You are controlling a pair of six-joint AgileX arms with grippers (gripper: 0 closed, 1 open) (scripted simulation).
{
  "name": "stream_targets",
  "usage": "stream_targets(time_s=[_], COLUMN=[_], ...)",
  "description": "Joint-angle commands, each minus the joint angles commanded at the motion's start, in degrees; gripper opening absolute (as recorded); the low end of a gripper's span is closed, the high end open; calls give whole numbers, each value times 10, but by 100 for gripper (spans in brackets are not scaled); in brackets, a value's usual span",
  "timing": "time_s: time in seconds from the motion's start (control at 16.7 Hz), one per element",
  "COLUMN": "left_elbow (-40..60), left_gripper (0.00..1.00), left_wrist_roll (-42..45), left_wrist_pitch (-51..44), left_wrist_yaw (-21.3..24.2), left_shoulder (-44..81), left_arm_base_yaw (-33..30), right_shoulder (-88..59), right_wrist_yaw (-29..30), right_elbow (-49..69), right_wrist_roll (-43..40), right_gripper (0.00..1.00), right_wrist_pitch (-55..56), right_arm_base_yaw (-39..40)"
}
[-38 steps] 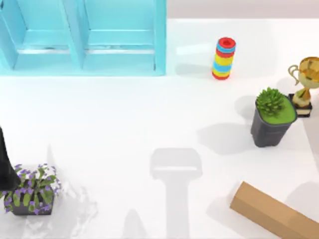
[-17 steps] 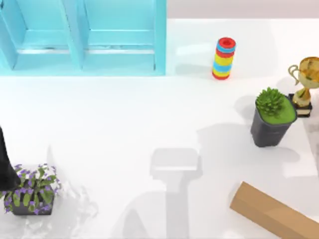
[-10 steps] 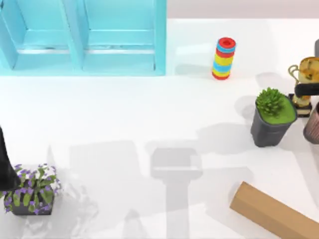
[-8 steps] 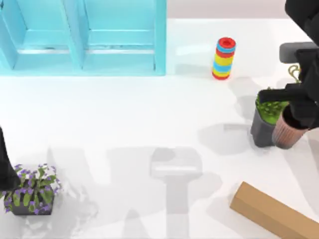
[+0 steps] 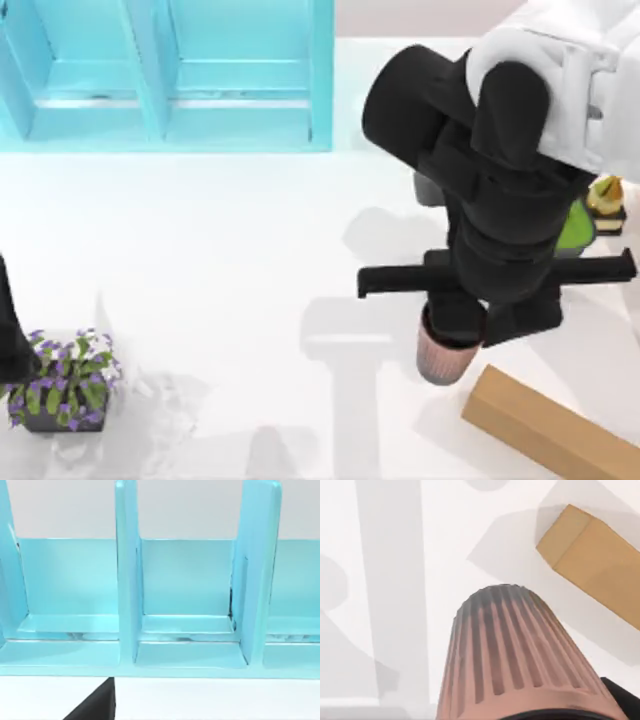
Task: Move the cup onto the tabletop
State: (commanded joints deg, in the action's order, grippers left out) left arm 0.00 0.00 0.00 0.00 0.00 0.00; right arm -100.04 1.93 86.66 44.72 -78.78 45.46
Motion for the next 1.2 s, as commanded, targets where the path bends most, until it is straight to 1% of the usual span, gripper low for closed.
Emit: stream_targets(time_s=[0.18,0.54,0.72,1.02,1.2], left_elbow=[0,0,0,0,0], left_gripper=[100,100,100,100,100], left_wrist_roll=[0,0,0,0,0], left_wrist_pitch=[0,0,0,0,0], left_wrist_yaw=[0,0,0,0,0], left_shoulder=[0,0,0,0,0], left_arm_base_yaw=[0,0,0,0,0], right_shoulder=[-7,-6,-12,-26,-31], right_wrist_yaw=[-10,-11,-11,-11,-11], right_elbow=[1,-2,-34,-101,-119], right_wrist_roll=[35,37,39,43,46], right_gripper=[0,0,0,0,0], right_wrist_pitch=[-8,-5,28,118,135], right_arm_base_yaw=[21,20,22,28,30])
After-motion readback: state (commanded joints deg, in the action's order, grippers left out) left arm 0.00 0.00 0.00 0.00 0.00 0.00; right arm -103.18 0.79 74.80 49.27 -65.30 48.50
